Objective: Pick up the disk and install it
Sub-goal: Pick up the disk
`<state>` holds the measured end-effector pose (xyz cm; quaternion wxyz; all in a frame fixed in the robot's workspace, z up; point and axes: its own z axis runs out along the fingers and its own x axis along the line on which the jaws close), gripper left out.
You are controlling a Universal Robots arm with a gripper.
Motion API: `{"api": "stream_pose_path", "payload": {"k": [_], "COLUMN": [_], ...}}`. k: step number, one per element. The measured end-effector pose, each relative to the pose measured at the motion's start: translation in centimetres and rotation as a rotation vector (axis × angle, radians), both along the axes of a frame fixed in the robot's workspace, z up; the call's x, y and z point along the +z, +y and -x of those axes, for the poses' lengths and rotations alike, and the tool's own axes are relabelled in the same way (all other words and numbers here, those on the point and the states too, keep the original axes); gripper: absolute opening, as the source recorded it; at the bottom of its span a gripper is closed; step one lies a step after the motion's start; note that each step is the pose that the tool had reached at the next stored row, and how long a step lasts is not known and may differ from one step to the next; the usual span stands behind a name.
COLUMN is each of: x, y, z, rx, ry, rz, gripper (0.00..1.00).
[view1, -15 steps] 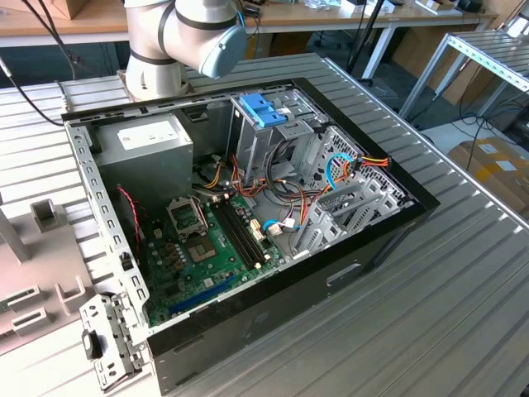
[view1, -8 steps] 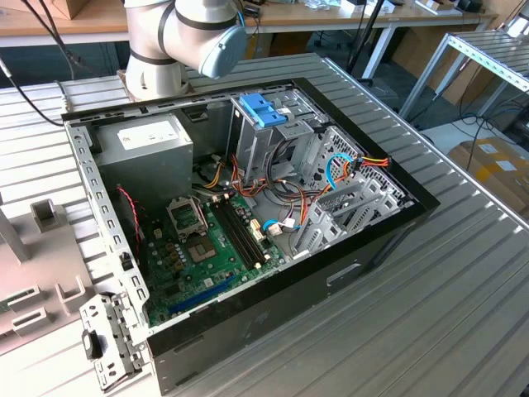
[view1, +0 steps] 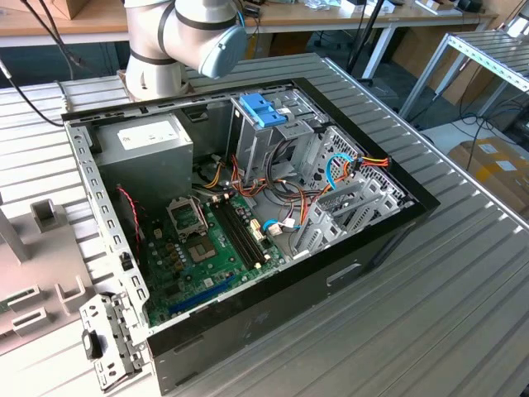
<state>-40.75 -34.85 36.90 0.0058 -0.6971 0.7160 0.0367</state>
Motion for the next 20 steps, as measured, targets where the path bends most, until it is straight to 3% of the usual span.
{"api": "stream_pose_path", "payload": {"k": [14, 17, 20], "x": [-0.85, -1.09, -1.28], "y": [0.05, 0.05, 0.05], "z": [0.50, 0.58, 0.68], "rx": [0.000, 0.000, 0.000], "ry": [0.0001, -0.0001, 0.0001], "rz": [-0.0146, -0.0268, -0.0338], "gripper": [0.48, 0.48, 0.48]}}
